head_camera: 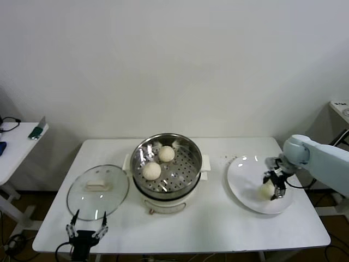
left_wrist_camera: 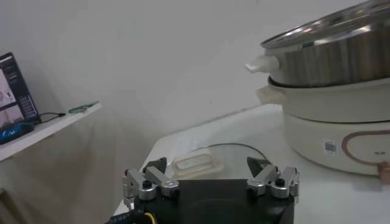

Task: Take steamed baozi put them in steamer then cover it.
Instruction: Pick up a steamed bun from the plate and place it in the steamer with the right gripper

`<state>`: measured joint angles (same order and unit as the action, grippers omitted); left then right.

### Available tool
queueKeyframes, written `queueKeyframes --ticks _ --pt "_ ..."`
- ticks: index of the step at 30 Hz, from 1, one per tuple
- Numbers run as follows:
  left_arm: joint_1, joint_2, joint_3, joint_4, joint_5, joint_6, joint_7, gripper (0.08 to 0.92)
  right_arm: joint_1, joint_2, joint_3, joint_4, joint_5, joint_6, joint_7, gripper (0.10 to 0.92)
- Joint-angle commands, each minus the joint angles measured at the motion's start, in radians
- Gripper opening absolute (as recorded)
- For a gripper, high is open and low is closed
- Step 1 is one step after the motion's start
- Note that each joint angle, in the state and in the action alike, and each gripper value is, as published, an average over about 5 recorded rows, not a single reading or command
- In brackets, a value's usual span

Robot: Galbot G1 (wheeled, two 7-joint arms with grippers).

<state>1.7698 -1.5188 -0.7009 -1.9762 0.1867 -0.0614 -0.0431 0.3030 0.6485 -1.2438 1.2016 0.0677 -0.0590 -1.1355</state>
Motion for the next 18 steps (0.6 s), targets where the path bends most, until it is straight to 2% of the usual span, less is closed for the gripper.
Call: queueKeyframes --ticks 1,9,18 --pt "0.004 -0.001 0.001 -0.007 0.004 0.004 0.001 0.823 0.337 0.155 -0.119 0.043 -0.017 0.29 -0.078 0.722" --pt "0.012 -0.004 0.001 -0.009 0.01 0.004 0.001 0.823 0.532 0.376 -0.114 0.017 -0.028 0.499 -0.129 0.726" --pt "0.013 -0.013 -0.002 -0.01 0.008 0.001 0.0 0.823 0.527 0.605 -0.072 0.054 0.009 0.548 -0.151 0.729"
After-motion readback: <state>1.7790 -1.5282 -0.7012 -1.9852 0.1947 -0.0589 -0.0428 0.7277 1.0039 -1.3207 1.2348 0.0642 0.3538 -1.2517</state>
